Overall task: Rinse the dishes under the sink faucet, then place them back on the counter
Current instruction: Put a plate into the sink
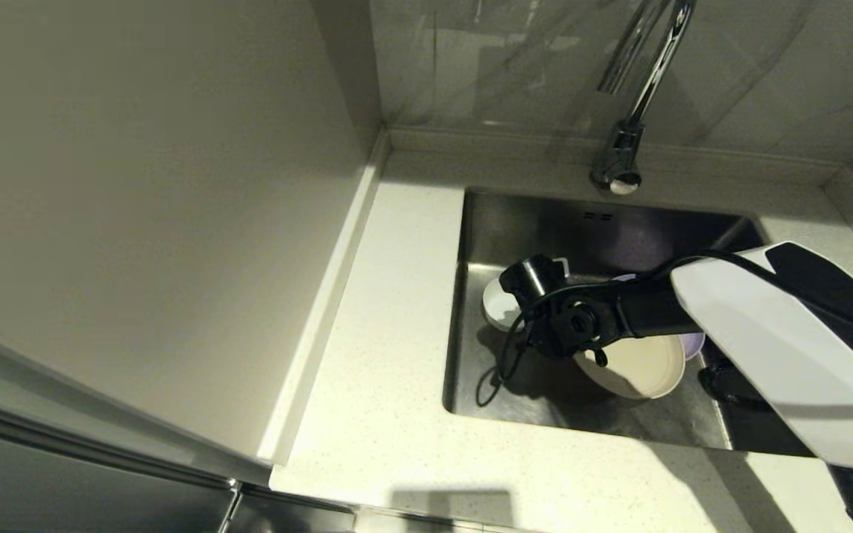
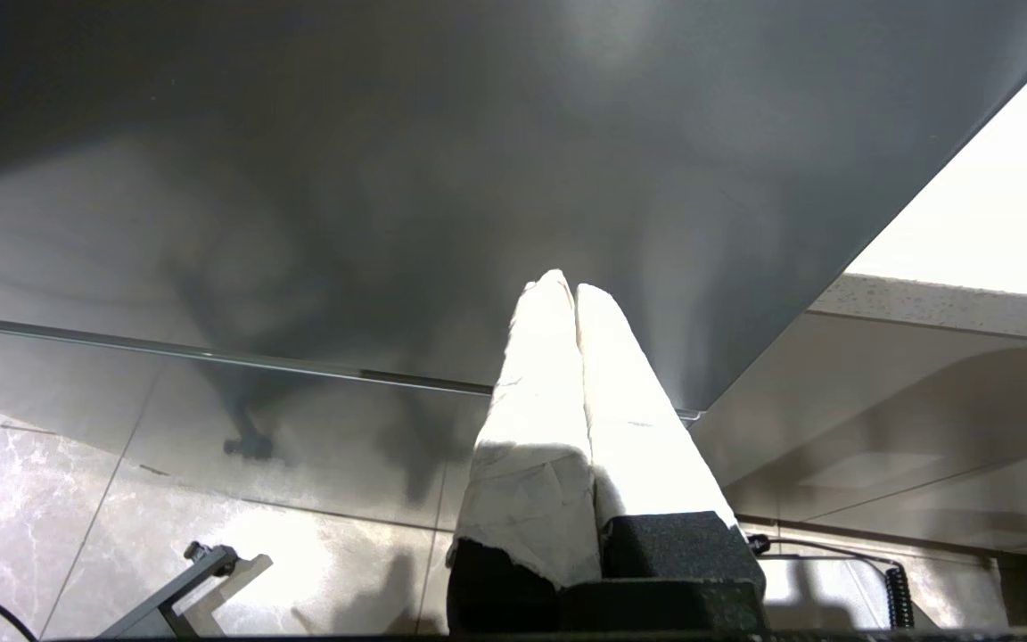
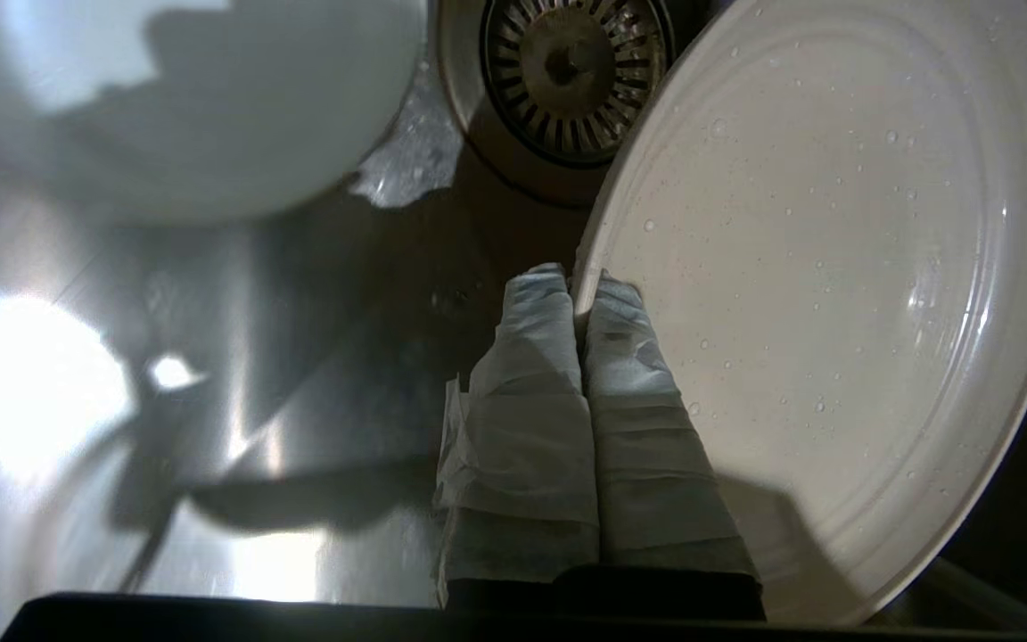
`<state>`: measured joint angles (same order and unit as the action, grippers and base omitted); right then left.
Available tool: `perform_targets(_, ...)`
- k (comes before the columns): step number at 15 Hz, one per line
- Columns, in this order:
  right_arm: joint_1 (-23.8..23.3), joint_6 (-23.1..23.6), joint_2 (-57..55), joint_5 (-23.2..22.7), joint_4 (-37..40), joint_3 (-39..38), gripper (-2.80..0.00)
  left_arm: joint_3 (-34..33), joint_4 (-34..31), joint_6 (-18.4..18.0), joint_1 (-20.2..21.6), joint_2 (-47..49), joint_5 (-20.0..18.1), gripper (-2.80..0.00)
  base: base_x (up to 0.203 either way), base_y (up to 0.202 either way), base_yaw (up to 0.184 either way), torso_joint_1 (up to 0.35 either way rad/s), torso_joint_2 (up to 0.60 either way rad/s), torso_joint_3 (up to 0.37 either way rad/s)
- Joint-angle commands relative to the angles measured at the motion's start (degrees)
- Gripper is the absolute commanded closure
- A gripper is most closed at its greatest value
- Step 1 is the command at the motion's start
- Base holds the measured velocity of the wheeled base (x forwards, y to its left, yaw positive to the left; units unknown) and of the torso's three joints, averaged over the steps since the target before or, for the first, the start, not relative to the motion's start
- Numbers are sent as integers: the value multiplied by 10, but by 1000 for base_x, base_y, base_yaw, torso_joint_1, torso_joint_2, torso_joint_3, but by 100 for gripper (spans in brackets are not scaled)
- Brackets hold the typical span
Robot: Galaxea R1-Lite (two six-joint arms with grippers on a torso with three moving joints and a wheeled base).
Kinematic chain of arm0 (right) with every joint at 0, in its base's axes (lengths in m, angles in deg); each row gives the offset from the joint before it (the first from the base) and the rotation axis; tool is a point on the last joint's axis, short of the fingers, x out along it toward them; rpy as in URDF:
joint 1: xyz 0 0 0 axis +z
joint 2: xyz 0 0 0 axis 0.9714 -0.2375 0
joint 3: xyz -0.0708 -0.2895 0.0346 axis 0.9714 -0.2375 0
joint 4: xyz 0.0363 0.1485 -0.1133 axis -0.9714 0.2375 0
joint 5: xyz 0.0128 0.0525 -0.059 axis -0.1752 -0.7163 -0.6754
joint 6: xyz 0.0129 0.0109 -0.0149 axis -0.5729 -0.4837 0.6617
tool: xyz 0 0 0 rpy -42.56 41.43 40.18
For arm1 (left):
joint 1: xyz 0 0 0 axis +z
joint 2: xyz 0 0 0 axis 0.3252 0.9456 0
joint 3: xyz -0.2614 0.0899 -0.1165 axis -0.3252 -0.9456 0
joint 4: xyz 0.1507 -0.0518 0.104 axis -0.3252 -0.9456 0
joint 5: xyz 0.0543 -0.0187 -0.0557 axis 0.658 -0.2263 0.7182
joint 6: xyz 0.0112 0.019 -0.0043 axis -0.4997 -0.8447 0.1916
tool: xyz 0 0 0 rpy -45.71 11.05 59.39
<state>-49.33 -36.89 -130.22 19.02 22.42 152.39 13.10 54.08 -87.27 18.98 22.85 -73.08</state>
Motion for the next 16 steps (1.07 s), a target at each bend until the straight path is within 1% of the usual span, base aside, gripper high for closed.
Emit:
perform_targets(1,-16,-1,-58,2,1,37,0,0,0,0,0,-1,0,0,0,0,0,0,0,0)
perform_targets(3,-25,2,-85,1,1,64,0,0,0,0,0,-1,0,0,0,0,0,0,0,0)
perform_targets(6,-28,4,-103,2,2,82,0,0,0,0,0,-1,0,0,0,0,0,0,0,0)
perform_targets(7,-28,5,-107,2,1,88,-164,0,0,0,0,-1,0,0,0,0,0,0,0,0)
perform_targets(8,-29,9,-109,2,3,93,-280,0,0,0,0,-1,0,0,0,0,0,0,0,0)
perform_targets(12,-35,12,-71,2,14,88,-280,0,0,0,0,-1,0,0,0,0,0,0,0,0)
perform_targets(14,-37,12,-24,2,33,75,-280,0,0,0,0,-1,0,0,0,0,0,0,0,0)
perform_targets(16,-38,10,39,2,59,43,-280,0,0,0,0,-1,0,0,0,0,0,0,0,0)
